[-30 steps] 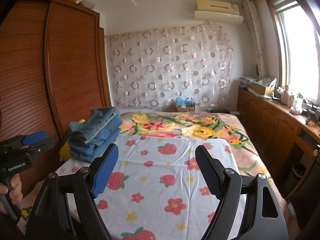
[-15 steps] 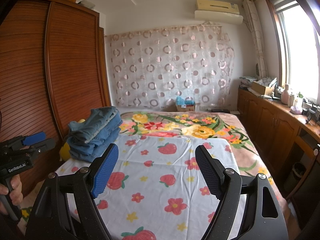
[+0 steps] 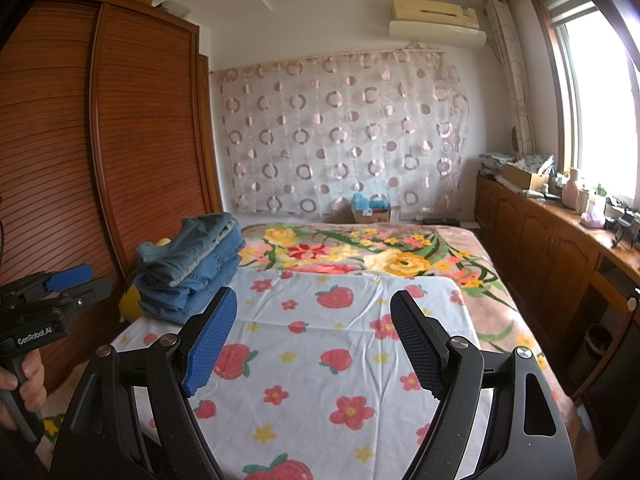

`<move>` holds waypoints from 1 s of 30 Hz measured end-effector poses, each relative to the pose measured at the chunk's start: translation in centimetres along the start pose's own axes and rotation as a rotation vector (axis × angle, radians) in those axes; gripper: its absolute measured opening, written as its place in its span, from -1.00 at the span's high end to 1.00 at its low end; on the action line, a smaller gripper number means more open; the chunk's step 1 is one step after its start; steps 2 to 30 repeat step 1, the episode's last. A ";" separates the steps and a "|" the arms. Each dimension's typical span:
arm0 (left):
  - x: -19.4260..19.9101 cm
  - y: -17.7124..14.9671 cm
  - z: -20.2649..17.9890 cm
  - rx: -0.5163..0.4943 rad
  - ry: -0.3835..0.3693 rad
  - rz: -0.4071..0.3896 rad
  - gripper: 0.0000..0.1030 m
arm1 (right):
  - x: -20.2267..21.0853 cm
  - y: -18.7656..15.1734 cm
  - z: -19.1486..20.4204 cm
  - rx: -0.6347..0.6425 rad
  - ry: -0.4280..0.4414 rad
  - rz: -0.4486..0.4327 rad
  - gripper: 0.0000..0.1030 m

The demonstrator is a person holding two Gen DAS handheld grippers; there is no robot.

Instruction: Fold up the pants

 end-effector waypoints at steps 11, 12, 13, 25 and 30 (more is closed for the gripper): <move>0.0 0.0 0.0 0.000 0.000 0.000 -0.07 | 0.0 0.0 0.0 0.000 0.000 0.000 -0.57; 0.0 0.0 0.0 0.000 0.000 0.000 -0.07 | 0.0 0.0 0.0 0.000 0.000 0.000 -0.57; 0.0 0.0 0.0 0.000 0.000 0.000 -0.07 | 0.0 0.0 0.0 0.000 0.000 0.000 -0.57; 0.0 0.0 0.0 0.000 0.000 0.000 -0.07 | 0.0 0.0 0.0 0.000 0.000 0.000 -0.57; 0.0 0.0 0.0 0.000 0.000 0.000 -0.07 | 0.0 0.0 0.0 0.000 0.000 0.000 -0.57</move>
Point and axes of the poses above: each gripper's, at about its wrist camera, not at the fingertips, and x roughly against the way its jaws point, z to its left, y to its top, the point moved 5 cm from there along -x, roughly the way its jaws point, and after that the axes turned 10 degrees about z, right-handed, at the moved point
